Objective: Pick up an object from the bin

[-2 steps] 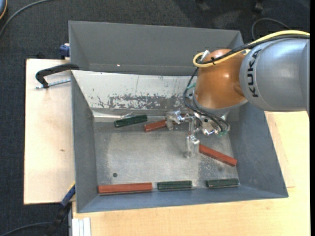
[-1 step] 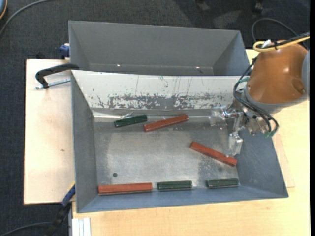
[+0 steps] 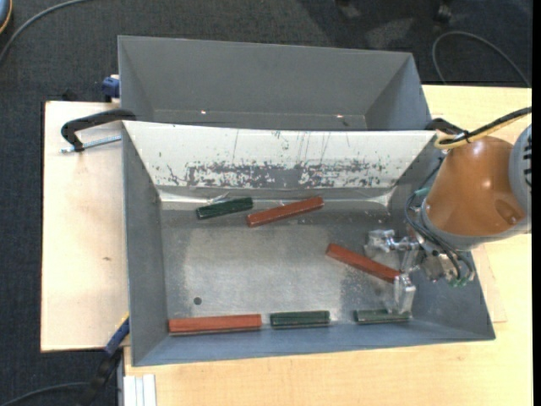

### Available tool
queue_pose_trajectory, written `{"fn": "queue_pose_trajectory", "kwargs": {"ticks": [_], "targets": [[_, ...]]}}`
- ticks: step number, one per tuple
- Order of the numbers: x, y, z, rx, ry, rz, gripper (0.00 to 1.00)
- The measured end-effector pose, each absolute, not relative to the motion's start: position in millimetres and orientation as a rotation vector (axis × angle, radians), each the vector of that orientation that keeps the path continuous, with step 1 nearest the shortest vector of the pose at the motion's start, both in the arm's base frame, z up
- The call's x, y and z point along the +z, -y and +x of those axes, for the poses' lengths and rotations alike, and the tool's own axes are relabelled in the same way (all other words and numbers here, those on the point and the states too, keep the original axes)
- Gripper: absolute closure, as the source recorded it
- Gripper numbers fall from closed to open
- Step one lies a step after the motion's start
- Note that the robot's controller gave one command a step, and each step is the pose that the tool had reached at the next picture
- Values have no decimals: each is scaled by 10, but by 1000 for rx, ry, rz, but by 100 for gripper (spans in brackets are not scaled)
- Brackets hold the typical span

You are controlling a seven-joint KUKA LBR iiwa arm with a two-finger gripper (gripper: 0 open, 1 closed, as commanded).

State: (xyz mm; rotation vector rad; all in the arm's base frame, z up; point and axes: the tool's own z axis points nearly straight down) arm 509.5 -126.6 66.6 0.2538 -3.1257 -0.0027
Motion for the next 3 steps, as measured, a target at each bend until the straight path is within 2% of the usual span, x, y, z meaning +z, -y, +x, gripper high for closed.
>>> {"fn": "queue_pose_trajectory", "kwargs": {"ticks": [1,2,3], "targets": [[706,1249,5126,-1,3133,260,100],[1916,1252,5195,6,3143,283,100],[2540,1014,5332,6,3047,811,100]]}}
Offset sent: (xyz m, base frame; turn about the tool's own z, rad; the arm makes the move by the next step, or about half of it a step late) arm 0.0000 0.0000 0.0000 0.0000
